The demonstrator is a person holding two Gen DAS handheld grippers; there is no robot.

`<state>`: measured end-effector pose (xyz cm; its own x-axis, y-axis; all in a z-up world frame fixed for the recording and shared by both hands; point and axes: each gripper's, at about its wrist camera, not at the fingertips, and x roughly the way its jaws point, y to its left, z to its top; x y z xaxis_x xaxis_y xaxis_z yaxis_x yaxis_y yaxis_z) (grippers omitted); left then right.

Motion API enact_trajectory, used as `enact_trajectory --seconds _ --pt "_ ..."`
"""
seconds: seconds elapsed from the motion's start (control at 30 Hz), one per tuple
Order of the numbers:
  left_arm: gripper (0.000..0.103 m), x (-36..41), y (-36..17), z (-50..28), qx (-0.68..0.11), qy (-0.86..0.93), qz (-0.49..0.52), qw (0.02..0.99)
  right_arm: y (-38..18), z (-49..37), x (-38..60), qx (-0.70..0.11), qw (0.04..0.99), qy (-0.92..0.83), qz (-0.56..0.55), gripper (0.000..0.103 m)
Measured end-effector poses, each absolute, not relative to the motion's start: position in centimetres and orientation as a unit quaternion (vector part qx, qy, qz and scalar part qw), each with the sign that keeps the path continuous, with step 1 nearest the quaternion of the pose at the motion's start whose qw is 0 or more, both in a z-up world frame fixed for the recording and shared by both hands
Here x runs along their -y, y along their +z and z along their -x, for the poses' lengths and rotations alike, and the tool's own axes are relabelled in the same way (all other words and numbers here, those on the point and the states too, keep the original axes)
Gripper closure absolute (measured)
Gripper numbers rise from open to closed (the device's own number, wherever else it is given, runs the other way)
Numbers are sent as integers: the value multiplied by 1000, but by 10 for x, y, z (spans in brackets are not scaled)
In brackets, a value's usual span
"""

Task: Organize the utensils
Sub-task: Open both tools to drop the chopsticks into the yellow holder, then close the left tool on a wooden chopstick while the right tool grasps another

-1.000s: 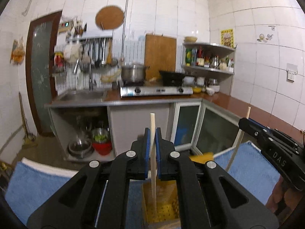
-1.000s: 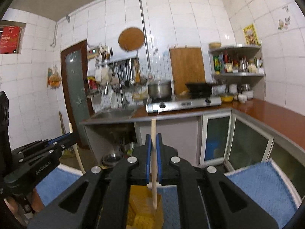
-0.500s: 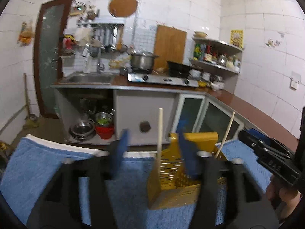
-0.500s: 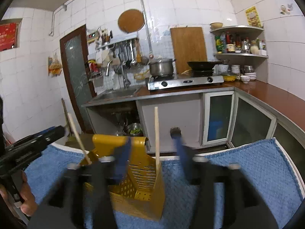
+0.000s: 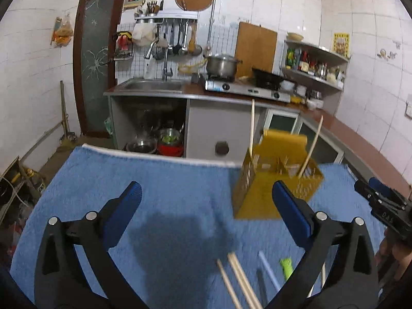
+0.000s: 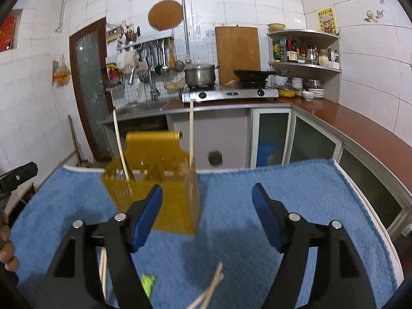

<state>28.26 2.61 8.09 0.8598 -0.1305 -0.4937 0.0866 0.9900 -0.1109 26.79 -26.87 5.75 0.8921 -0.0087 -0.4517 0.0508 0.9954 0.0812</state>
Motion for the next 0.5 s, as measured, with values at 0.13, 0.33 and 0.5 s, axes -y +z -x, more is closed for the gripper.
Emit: enact_trajectory --seconds 0.13,0.33,0.5 --pt "5 -24 56 -267 -277 -45 30 959 37 -259 275 -255 965 -30 -53 30" --pt "5 -16 19 -262 -313 -57 19 948 4 -257 285 -284 955 -47 -68 30" --pt "5 -13 0 -260 -325 -61 27 943 -14 -259 280 -296 952 -63 -41 29"
